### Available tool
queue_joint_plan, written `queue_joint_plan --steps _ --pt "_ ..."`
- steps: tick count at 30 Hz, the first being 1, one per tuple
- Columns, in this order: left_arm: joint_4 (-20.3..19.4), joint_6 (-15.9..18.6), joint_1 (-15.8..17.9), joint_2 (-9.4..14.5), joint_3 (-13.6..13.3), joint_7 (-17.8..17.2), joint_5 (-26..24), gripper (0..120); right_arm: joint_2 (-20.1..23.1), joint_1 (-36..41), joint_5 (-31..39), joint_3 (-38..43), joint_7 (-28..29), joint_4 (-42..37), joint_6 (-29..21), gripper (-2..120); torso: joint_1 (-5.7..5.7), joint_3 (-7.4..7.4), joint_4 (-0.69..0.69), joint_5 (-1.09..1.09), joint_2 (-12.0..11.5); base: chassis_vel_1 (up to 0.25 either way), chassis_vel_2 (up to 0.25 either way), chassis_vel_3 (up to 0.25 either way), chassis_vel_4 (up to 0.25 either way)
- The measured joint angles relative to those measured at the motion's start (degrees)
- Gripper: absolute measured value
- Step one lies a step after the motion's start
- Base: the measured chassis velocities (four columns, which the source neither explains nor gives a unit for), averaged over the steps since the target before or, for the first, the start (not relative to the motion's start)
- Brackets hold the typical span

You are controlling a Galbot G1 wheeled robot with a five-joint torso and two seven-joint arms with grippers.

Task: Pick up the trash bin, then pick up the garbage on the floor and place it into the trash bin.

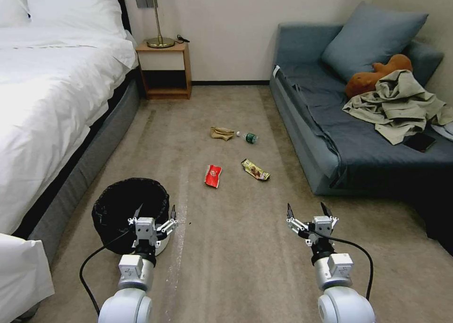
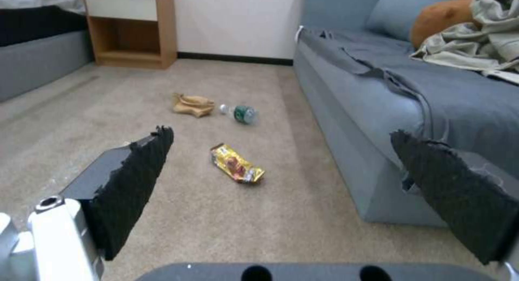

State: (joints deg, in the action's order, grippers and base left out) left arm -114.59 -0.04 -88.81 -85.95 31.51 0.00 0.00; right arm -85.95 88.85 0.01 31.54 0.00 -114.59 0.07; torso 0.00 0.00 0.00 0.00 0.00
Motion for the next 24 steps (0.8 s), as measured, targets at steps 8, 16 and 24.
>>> queue_joint_plan --steps 8,16,24 --pt "-4.13 -10.02 -1.47 -0.16 -1.68 -2.5 2.31 100 -1.94 6.09 0.18 6.4 -4.52 -4.52 12.76 100 0.0 0.0 0.0 0.01 0.0 0.0 0.0 0.0 0.0" --pt "-9.71 -24.04 -3.32 -0.37 -3.88 -5.54 4.61 100 -3.93 12.27 0.46 12.8 -9.13 -9.13 25.66 100 0.0 0.0 0.0 0.01 0.01 0.0 0.0 0.0 0.0" --pt "-8.74 -13.97 -0.31 3.2 1.06 -7.23 -5.08 100 -5.79 18.02 0.69 18.81 -13.42 -13.42 37.68 100 0.0 0.0 0.0 -0.01 0.0 0.0 0.0 0.0 0.0"
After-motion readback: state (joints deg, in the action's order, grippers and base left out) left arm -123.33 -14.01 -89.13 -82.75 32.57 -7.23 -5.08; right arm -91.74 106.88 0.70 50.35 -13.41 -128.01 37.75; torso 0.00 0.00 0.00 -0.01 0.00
